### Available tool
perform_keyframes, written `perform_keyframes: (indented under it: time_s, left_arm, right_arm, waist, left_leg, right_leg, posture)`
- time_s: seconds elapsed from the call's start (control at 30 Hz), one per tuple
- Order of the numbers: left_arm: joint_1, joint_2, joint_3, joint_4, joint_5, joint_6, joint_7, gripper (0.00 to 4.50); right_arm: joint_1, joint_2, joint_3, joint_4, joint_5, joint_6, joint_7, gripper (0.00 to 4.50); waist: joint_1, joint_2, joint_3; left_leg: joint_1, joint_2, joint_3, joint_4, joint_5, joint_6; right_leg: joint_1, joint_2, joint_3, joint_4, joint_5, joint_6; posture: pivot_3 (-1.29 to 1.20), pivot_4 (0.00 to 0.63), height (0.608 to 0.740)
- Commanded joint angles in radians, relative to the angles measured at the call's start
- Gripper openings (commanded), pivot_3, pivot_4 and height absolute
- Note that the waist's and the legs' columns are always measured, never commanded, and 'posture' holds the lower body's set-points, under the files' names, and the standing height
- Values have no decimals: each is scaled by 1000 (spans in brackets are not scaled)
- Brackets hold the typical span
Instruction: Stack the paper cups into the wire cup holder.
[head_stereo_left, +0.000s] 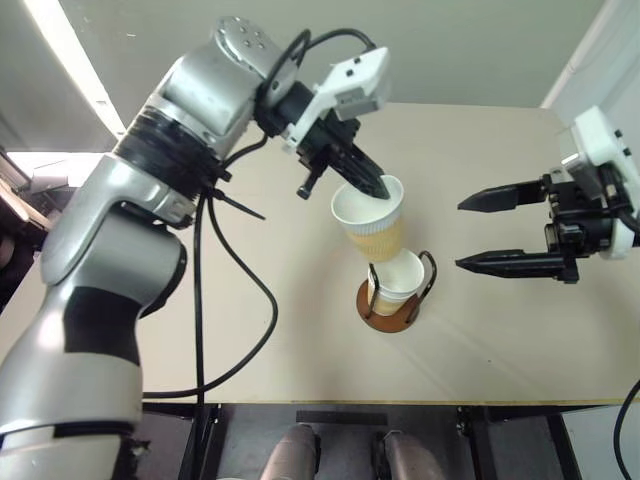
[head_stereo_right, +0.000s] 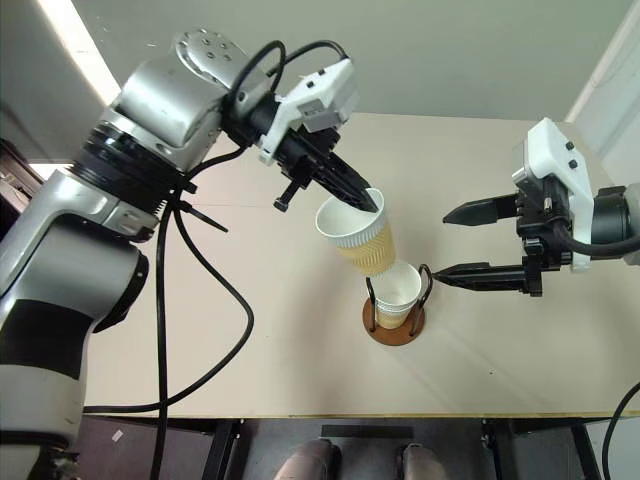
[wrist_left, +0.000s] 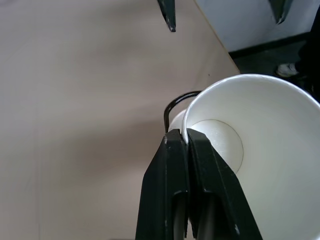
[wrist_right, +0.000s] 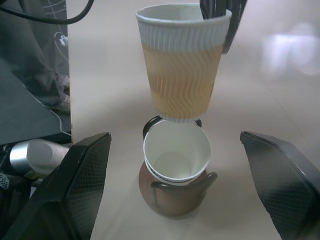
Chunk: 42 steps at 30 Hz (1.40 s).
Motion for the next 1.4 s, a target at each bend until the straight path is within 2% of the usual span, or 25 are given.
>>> perform_keyframes:
  time_s: [0.03,0.53,1.4]
  left_arm:
    - [-36,-11,-6,13,-20,-40,-31,48]
    - [-56,-83,-12,64,-25,-82,-31,48]
    - [-14,-209,26,186,104,-167,-31,48]
  right_arm:
    - [3,-21,-63,-23,38,0,-33,4298]
    - [67,-46,-104,-45,105,-5,-103,4298]
    - [-34,-43,-34,-44,218,44,-237,4298]
  waist:
    - [1,0,0]
    - [7,0,0]
    - [10,0,0]
  left_leg:
    - [0,0,-1,1,0,0]
    - [-2,0,2,13,-4,6]
    - [-1,-1,8,16,-6,9]
  right_leg:
    - [0,-1,0,0,0,0]
    - [1,-1,3,0,1,5]
    - [1,-2,5,1,1,9]
  posture:
    - [0,150,740]
    - [0,150,740]
    - [0,150,740]
